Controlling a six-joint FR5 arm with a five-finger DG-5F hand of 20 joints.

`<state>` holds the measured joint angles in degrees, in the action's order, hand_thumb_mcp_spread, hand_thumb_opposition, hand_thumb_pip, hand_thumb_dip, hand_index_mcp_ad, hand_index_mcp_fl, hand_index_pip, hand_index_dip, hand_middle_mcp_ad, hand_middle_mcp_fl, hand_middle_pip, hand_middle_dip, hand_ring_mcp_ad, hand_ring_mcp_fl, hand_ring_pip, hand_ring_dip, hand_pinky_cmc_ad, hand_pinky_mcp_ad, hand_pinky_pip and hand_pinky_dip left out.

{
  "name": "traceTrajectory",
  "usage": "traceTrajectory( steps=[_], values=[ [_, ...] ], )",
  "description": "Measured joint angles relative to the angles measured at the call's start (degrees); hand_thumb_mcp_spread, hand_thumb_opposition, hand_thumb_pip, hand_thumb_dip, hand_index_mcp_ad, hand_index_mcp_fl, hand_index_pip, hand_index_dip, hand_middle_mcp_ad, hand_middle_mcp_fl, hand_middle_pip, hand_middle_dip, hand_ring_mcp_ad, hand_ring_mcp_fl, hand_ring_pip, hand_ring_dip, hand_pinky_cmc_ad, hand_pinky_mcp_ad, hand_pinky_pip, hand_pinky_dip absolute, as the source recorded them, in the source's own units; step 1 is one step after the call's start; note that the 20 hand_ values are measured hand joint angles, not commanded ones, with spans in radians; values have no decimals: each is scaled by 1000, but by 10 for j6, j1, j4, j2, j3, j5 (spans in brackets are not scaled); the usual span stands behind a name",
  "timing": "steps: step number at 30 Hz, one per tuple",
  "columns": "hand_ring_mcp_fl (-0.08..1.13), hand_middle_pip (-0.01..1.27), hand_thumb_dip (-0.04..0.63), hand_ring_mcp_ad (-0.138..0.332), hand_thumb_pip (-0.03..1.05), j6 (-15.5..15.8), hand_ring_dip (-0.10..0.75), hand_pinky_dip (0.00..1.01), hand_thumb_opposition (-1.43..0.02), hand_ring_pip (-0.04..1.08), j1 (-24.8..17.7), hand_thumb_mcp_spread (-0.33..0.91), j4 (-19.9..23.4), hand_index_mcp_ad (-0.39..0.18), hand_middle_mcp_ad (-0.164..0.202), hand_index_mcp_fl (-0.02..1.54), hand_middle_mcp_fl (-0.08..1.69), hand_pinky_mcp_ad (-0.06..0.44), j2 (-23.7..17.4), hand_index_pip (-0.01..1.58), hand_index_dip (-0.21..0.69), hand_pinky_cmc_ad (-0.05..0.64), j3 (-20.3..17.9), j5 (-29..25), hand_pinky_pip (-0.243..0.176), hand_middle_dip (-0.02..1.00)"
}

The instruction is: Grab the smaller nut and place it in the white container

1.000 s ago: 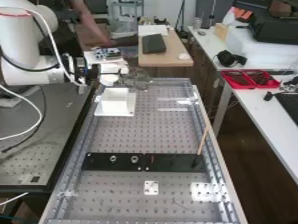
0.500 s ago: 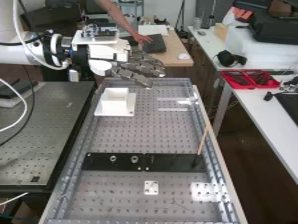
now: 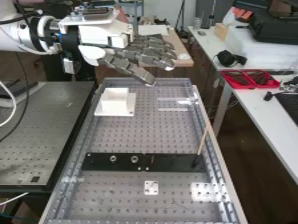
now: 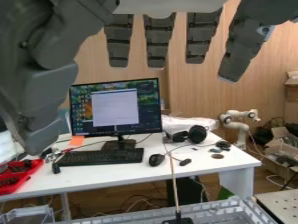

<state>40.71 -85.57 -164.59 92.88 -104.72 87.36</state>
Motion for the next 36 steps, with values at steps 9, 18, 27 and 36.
traceTrajectory(
  steps=[9,18,27,36],
  values=[
    [0,138,140,166,539,5,131,394,-773,91,2,190,-13,-154,40,75,5,328,6,230,108,415,14,-1,-106,302],
    [0,138,140,166,545,7,129,394,-773,91,4,188,-17,-154,40,75,3,328,8,230,108,412,22,1,-106,302],
    [0,138,140,169,545,14,129,394,-777,91,5,188,-31,-154,42,87,5,328,4,185,108,412,29,0,-106,302],
    [0,136,140,169,546,12,129,394,-777,91,8,188,-34,-157,42,89,5,330,-5,145,108,412,28,5,-106,302]
  ],
)
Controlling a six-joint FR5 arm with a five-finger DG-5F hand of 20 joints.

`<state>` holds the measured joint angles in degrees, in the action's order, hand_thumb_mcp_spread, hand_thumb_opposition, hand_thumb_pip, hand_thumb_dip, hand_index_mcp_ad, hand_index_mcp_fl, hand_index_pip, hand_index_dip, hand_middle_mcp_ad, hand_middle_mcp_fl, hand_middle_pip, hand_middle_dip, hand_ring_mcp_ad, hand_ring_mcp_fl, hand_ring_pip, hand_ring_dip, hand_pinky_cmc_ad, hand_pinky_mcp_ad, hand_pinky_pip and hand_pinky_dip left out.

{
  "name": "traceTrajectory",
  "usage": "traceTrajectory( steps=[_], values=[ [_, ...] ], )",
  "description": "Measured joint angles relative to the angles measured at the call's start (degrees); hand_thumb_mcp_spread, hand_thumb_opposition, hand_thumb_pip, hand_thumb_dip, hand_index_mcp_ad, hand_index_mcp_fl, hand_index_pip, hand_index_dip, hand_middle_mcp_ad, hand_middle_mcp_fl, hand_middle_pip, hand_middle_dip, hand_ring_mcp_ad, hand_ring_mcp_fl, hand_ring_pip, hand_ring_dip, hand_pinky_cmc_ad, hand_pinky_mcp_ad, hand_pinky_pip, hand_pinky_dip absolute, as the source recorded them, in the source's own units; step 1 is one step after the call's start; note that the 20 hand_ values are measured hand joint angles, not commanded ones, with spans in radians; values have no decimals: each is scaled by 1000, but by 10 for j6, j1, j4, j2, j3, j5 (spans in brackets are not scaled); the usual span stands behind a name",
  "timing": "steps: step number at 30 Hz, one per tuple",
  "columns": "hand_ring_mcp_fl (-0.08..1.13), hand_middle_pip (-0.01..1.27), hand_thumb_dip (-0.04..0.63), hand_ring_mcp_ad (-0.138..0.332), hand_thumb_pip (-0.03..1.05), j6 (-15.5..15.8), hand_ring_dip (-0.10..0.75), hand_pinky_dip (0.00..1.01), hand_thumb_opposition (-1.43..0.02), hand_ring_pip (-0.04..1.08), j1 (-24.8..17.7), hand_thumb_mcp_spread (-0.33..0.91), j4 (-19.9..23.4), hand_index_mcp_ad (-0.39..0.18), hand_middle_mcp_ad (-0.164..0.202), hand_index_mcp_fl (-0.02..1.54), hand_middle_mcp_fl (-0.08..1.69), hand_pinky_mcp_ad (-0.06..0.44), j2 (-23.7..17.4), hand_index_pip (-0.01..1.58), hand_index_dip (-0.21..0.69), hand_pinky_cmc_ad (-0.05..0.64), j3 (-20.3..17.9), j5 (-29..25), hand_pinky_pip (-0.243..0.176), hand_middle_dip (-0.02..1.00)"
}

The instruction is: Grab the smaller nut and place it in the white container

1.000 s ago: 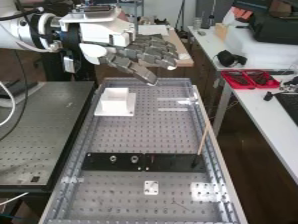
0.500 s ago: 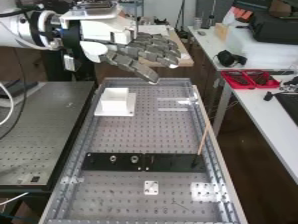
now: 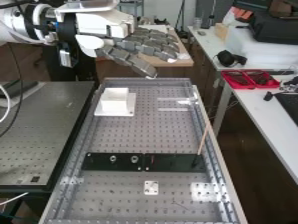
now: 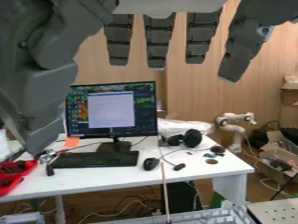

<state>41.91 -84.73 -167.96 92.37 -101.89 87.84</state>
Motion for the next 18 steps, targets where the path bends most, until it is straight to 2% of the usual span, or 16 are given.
traceTrajectory(
  steps=[10,18],
  values=[
    [0,136,140,169,546,-2,129,394,-777,91,5,188,-14,-154,42,89,5,330,-5,140,108,412,1,9,-106,302],
    [0,136,140,169,546,12,129,393,-773,91,-1,188,-40,-157,42,89,2,330,-2,133,110,412,11,25,-105,302]
  ],
)
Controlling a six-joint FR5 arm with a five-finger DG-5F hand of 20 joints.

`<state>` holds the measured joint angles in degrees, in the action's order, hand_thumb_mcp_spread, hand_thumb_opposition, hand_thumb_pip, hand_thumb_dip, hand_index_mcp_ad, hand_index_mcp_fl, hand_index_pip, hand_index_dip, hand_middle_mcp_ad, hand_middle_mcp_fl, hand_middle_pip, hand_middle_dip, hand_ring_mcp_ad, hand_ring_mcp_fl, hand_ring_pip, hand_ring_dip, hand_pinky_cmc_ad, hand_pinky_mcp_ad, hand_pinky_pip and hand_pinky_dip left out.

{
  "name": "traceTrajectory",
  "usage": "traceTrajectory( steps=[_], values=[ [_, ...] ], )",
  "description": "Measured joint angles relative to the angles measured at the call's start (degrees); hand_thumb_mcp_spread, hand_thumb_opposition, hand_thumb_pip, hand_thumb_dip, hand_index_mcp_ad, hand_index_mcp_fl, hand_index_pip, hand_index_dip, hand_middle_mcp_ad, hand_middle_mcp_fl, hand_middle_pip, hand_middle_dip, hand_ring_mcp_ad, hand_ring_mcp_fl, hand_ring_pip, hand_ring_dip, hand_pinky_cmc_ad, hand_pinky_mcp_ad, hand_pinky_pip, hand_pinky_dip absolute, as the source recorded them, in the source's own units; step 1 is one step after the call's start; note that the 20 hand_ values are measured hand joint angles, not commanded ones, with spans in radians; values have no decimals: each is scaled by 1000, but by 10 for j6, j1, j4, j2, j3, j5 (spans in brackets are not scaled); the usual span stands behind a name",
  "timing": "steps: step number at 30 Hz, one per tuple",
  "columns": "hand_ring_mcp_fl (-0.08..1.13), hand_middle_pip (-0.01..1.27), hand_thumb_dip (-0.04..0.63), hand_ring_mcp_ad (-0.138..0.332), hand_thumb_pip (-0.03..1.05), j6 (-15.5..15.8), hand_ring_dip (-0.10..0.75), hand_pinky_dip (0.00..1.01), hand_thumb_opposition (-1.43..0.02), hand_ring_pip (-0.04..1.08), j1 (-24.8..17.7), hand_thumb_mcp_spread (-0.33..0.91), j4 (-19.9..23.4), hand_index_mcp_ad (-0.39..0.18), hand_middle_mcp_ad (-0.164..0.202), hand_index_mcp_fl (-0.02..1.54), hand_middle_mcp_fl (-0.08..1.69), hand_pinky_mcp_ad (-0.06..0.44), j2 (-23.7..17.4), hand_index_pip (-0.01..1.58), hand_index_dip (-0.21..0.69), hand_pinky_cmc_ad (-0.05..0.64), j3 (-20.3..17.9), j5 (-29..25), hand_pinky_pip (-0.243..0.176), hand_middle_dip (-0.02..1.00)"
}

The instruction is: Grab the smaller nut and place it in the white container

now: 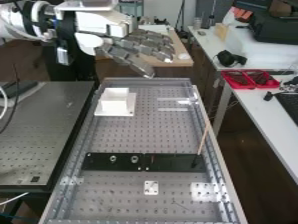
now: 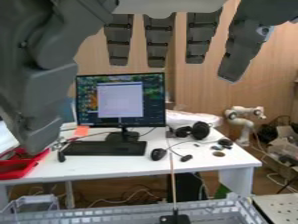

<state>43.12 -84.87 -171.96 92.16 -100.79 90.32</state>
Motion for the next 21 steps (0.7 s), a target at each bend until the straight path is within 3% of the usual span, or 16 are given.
traceTrajectory(
  steps=[21],
  values=[
    [0,138,140,169,518,15,129,389,-773,91,-7,188,-7,-157,38,119,2,328,-38,131,131,412,-22,-14,-105,300]
  ],
)
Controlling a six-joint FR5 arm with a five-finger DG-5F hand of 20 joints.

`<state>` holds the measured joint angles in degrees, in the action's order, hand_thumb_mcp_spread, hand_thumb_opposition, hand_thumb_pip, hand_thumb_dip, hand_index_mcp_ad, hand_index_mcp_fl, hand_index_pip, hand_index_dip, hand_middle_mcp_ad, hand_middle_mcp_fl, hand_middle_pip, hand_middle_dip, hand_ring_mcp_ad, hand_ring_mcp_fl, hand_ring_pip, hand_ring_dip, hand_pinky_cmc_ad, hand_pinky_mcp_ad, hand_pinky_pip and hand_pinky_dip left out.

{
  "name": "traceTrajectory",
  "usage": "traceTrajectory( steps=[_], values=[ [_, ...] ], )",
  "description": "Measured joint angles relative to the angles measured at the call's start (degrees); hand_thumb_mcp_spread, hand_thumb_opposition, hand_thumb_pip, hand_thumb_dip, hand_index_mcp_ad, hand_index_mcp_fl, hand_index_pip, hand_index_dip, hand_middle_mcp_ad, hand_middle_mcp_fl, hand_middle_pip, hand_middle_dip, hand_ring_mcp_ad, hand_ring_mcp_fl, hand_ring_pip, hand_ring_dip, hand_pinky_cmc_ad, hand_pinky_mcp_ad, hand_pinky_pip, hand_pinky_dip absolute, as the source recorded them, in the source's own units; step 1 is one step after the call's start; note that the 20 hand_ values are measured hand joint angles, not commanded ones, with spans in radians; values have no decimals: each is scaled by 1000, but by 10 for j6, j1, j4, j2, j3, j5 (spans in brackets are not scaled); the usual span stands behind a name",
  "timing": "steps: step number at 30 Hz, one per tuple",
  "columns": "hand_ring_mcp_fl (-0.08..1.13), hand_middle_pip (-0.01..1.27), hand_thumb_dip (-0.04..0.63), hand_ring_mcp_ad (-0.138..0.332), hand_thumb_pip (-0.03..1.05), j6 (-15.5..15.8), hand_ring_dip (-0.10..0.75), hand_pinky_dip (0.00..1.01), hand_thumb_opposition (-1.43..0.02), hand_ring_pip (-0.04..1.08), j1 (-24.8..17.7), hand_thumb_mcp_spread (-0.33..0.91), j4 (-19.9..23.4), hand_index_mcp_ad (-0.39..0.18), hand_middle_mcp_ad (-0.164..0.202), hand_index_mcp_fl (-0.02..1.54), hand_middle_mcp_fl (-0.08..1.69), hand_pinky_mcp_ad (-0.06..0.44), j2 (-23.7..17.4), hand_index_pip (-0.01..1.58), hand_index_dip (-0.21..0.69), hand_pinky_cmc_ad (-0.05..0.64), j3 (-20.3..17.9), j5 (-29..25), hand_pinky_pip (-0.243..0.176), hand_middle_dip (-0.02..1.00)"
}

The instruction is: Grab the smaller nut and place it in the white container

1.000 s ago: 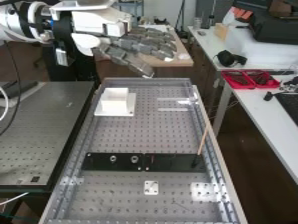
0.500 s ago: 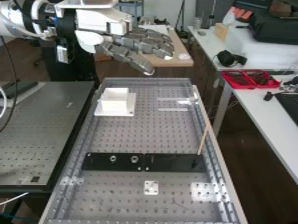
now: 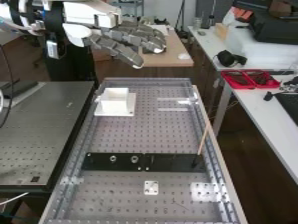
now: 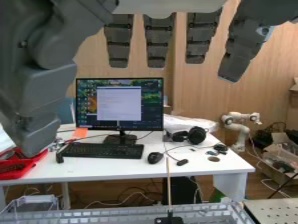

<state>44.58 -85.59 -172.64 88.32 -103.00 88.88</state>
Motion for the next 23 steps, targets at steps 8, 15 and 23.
traceTrajectory(
  steps=[8,15,23],
  values=[
    [0,138,126,169,520,-4,129,374,-777,91,2,188,7,-157,38,119,2,330,-4,134,145,412,-6,6,-105,300],
    [0,138,126,168,511,-6,129,374,-773,91,5,188,10,-154,37,122,5,330,-5,134,152,412,-6,18,-105,300],
    [0,138,126,169,511,-3,129,374,-773,91,9,188,10,-154,51,124,5,330,-10,134,154,412,-8,25,-105,300]
  ],
)
